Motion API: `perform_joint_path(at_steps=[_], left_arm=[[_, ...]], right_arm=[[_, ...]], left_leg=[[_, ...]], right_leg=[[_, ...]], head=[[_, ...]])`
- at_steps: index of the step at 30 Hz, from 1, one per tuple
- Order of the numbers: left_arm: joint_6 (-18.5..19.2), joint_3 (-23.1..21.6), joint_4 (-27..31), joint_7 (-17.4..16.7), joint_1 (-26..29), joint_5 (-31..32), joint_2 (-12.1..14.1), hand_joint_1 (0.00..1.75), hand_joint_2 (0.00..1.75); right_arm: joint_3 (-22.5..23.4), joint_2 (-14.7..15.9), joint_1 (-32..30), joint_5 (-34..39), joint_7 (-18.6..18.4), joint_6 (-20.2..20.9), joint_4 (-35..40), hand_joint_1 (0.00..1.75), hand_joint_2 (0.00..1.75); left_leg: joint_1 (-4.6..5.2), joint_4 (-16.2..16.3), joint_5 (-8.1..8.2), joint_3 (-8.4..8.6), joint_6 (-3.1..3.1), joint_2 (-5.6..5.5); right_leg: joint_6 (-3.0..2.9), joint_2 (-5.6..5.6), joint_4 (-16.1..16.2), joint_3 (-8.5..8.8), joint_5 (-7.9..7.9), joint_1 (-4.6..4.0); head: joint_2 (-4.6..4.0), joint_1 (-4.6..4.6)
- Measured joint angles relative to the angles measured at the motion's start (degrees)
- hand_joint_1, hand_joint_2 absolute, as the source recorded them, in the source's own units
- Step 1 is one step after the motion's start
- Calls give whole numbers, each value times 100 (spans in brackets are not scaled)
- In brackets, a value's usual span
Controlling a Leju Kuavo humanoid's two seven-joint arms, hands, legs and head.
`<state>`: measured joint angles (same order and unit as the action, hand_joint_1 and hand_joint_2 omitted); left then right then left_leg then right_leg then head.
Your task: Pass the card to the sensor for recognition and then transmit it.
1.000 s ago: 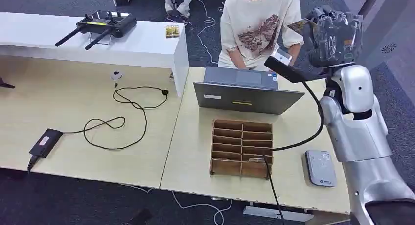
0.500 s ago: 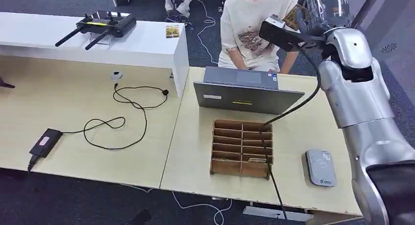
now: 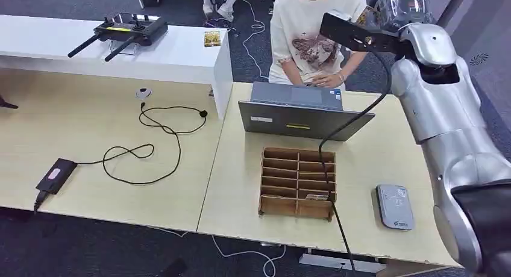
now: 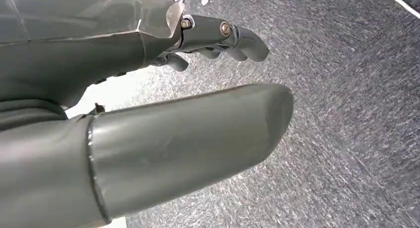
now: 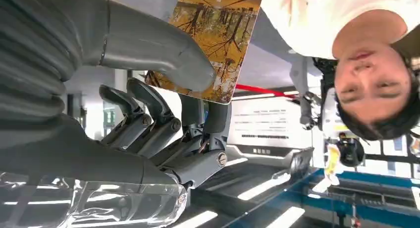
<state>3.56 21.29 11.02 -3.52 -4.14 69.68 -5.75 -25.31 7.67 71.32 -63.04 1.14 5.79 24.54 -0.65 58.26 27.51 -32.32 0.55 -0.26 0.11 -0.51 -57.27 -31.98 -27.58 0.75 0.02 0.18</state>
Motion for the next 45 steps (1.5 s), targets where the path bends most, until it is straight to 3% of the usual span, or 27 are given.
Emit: perform_joint_path(at_steps=[27,28,29,30,31,45], left_arm=[[66,0,0,-4,-12,92,-9,0,0],[68,2,0,-4,-11,94,-9,0,0],[68,2,0,-4,-12,94,-9,0,0],[68,2,0,-2,-13,92,-9,0,0],[68,0,0,-2,-13,92,-9,0,0],[74,4,0,4,-13,92,-9,0,0]], right_arm=[[-48,-402,93,-140,-299,127,-435,175,175],[-48,-406,93,-151,-301,127,-443,154,175],[-48,-409,93,-162,-299,127,-446,154,175],[-48,-413,93,-173,-302,127,-450,16,175],[-48,-417,93,-179,-306,127,-450,0,175],[-52,-457,96,-203,-369,127,-500,0,175]], left_leg=[[0,5,0,-1,0,1],[0,5,0,-1,0,1],[0,5,0,-1,0,2],[0,6,0,-1,0,1],[0,6,0,-1,0,1],[-1,6,0,-1,0,1]], right_leg=[[0,1,-1,0,0,0],[1,1,-1,0,1,0],[2,2,-1,0,2,0],[2,2,-1,0,2,0],[2,2,-1,0,2,0],[-2,2,-1,0,5,-1]], head=[[0,0],[-2,0],[0,-2],[-2,-2],[-2,0],[-2,-2]])
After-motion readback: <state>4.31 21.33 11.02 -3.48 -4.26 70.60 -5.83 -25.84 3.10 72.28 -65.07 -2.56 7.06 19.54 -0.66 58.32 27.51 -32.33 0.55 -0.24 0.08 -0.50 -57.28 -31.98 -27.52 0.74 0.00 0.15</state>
